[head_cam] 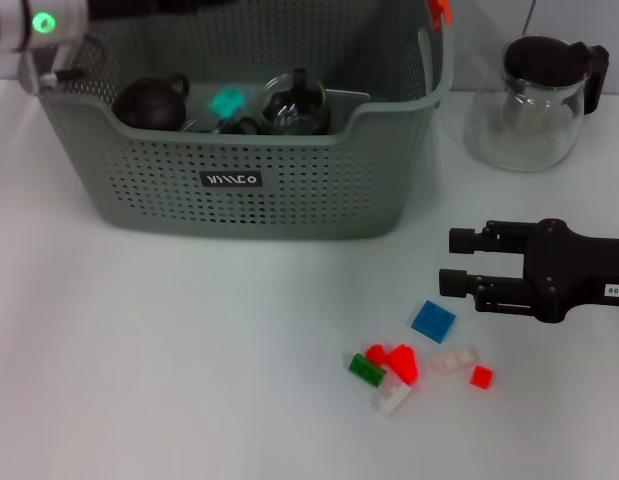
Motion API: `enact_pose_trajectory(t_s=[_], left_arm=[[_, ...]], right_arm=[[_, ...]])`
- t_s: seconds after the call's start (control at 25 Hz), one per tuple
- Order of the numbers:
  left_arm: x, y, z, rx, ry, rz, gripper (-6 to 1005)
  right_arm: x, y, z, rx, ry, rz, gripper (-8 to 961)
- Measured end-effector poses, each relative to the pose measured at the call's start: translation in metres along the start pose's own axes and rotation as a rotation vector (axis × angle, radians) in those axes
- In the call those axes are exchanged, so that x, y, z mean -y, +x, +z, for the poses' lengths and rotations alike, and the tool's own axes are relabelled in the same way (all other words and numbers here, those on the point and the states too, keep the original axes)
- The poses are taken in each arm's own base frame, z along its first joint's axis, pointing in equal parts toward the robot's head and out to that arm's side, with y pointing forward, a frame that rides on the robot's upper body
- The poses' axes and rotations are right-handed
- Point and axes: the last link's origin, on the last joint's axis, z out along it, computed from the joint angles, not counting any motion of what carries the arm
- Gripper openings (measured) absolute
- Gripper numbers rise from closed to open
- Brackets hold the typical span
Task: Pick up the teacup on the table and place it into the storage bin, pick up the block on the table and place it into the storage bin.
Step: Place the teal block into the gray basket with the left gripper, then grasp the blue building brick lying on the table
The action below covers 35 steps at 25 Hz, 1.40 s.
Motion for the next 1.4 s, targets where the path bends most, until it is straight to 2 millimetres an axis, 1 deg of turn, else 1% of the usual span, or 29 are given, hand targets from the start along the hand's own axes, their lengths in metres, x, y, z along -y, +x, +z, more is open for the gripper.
enact_pose_trajectory(t_s=[0.04, 0.12, 0.2, 0.28, 0.4, 0.48, 0.52, 0.6, 0.68, 0.72, 0.8, 0.84, 0.88, 0.92, 1.04, 1.12, 1.2, 1.4], left_arm=[[-0.001, 0.002, -0.005, -0.027, -0.020, -0.011, 507], [-0.004, 0.005, -0.017, -0.096, -0.085, -0.041, 553], [-0.004, 0.009, -0.037, -0.212, -0.166, -0.084, 599], [-0.006, 0.009, -0.063, -0.383, -0.278, -0.106, 645], [-0.008, -0.003, -0.099, -0.579, -0.404, -0.089, 644], [-0.009, -0.011, -0.115, -0.624, -0.444, -0.079, 644], [-0.009, -0.018, -0.121, -0.613, -0.453, -0.058, 644], [-0.011, -0.033, -0.124, -0.558, -0.449, -0.012, 643], [-0.014, -0.059, -0.123, -0.447, -0.435, 0.068, 643], [-0.016, -0.079, -0.121, -0.368, -0.425, 0.121, 642], [-0.020, -0.100, -0.119, -0.295, -0.420, 0.179, 642], [-0.023, -0.117, -0.118, -0.243, -0.419, 0.227, 642], [-0.029, -0.140, -0.117, -0.184, -0.428, 0.289, 642], [-0.029, -0.140, -0.117, -0.184, -0.428, 0.289, 642], [-0.044, -0.174, -0.115, -0.119, -0.460, 0.384, 642], [-0.049, -0.188, -0.113, -0.086, -0.477, 0.401, 642], [-0.052, -0.201, -0.109, -0.045, -0.489, 0.382, 643], [-0.053, -0.215, -0.098, 0.014, -0.489, 0.371, 643]], right_arm=[[0.000, 0.000, 0.000, 0.000, 0.000, 0.000, 674], [0.000, 0.000, 0.000, 0.000, 0.001, 0.000, 674], [0.000, 0.000, 0.000, 0.000, 0.001, -0.001, 675], [0.000, 0.000, 0.001, 0.001, 0.000, -0.003, 675], [0.000, 0.000, 0.002, 0.002, -0.001, -0.003, 675], [0.000, 0.000, 0.002, 0.003, -0.001, -0.002, 675], [-0.001, 0.000, 0.002, 0.003, -0.002, -0.003, 675], [-0.001, 0.000, 0.002, 0.003, -0.002, -0.003, 675], [0.000, 0.000, 0.002, 0.003, -0.002, -0.004, 675], [0.000, 0.000, 0.002, 0.003, -0.003, -0.004, 675], [0.000, -0.001, 0.002, 0.002, -0.002, -0.002, 674], [0.000, -0.001, 0.001, 0.001, -0.001, -0.002, 674], [0.001, -0.001, 0.001, 0.000, 0.000, -0.001, 674], [0.001, -0.001, 0.001, 0.000, 0.000, -0.001, 674], [0.001, 0.000, -0.001, -0.004, 0.003, -0.005, 674], [0.001, 0.002, -0.004, -0.016, 0.005, -0.011, 674], [0.000, 0.006, -0.007, -0.027, 0.006, -0.016, 674], [-0.002, 0.010, -0.008, -0.022, 0.010, -0.056, 673]])
